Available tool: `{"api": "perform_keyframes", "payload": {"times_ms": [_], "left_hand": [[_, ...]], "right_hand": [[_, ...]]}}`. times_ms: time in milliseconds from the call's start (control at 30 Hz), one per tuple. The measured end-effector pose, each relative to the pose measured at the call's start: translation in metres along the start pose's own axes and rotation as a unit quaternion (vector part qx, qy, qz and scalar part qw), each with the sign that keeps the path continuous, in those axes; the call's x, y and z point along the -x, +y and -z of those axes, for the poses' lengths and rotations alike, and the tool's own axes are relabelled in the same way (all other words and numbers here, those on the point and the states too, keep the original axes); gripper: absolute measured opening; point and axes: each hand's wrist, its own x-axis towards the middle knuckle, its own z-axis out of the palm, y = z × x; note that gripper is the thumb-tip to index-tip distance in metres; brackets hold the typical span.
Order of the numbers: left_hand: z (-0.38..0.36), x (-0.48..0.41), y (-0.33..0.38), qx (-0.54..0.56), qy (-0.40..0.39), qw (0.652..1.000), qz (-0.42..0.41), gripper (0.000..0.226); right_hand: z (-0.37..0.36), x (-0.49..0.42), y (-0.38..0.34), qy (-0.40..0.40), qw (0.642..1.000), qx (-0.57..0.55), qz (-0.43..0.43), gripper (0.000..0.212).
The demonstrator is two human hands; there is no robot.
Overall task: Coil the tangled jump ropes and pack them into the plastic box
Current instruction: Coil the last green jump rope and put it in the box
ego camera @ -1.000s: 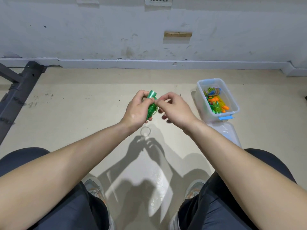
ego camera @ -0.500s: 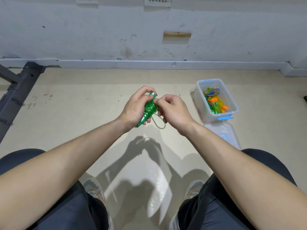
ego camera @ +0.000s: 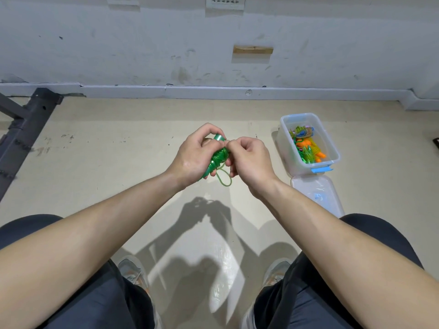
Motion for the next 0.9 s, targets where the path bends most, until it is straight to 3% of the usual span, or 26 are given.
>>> {"api": "perform_keyframes", "payload": {"times_ms": [67,200,300,367,467,567,667,767,900], "left_hand": [[0.001,-0.001,-0.002,-0.001,-0.005,1.0,-0.001,0.008],[0.012,-0.005,-0.007,0.002,-0.062,0.998,0.016,0.007],[0.022,-0.006,-0.004,0.001,-0.119,0.993,0.005,0.027],[0.025,-0.007,0.003,0.011,-0.131,0.991,-0.002,0.04],[0.028,-0.008,0.008,0.016,-0.158,0.987,-0.003,0.055],[0.029,-0.007,0.008,0.0,-0.179,0.984,0.011,0.07],[0.031,-0.007,0.007,0.014,-0.191,0.981,0.01,0.064],[0.038,-0.009,0.007,0.033,-0.184,0.982,0.012,0.055],[0.038,-0.009,0.002,0.124,-0.132,0.983,0.038,0.035]], "right_hand": [[0.001,-0.001,0.001,-0.014,1.0,-0.018,-0.006,0.02],[0.01,-0.004,0.007,-0.116,0.992,-0.039,-0.021,0.02],[0.014,-0.004,0.011,-0.138,0.99,-0.021,-0.001,0.014],[0.013,-0.007,0.012,-0.11,0.993,-0.029,0.005,0.01],[0.015,-0.014,0.01,-0.107,0.993,-0.043,0.009,0.038],[0.016,-0.011,0.006,-0.233,0.972,0.013,0.042,0.048],[0.018,-0.013,0.003,-0.284,0.958,-0.039,-0.009,0.038],[0.029,-0.017,-0.001,-0.271,0.961,-0.036,-0.041,0.016],[0.032,-0.016,-0.007,-0.225,0.973,-0.038,-0.033,0.025]]}}
